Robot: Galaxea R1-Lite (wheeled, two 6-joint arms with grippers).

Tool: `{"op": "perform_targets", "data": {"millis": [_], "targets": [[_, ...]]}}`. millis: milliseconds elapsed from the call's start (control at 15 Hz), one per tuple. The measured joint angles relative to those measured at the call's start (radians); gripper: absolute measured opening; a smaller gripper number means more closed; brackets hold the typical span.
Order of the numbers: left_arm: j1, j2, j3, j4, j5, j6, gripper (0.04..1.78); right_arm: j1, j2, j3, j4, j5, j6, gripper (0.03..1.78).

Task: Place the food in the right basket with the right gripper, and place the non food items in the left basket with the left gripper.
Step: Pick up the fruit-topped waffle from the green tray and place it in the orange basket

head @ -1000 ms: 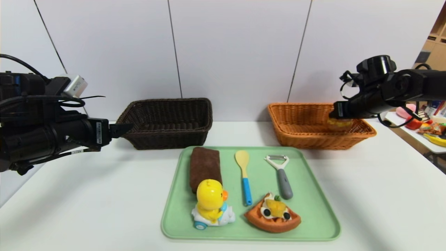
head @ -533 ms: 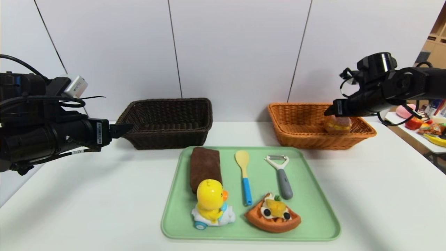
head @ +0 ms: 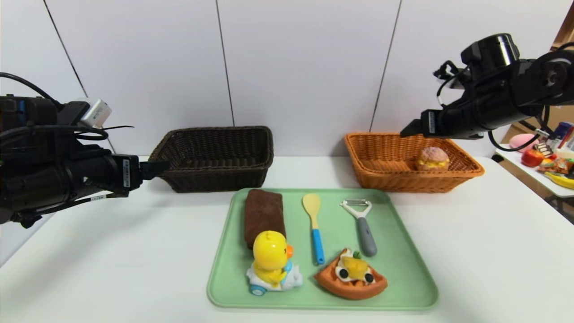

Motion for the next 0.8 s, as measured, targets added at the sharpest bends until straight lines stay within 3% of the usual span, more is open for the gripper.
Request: {"op": "perform_targets", "data": {"millis": [333,467,600,800], "targets": [[0.0,-0.041,0.054,0.0,0.001,-0.001,1.69,0.347,-0.171,0.152,0.063,-0.011,0.111,1.66],[0.0,-0.063,0.077,0.001,0.001,-0.001,1.69,0.464,-0.216,0.24,0.067,-0.03,0.21,1.67],[0.0,-0.079,0.098,0.0,0.003,-0.001,1.69,0.527,-0.249,0.325,0.067,-0.037,0.296,1.68],[0.0,-0.099,0.111,0.0,0.004,0.002,1.69,0.574,-0.303,0.484,0.064,-0.04,0.319,1.69]]}}
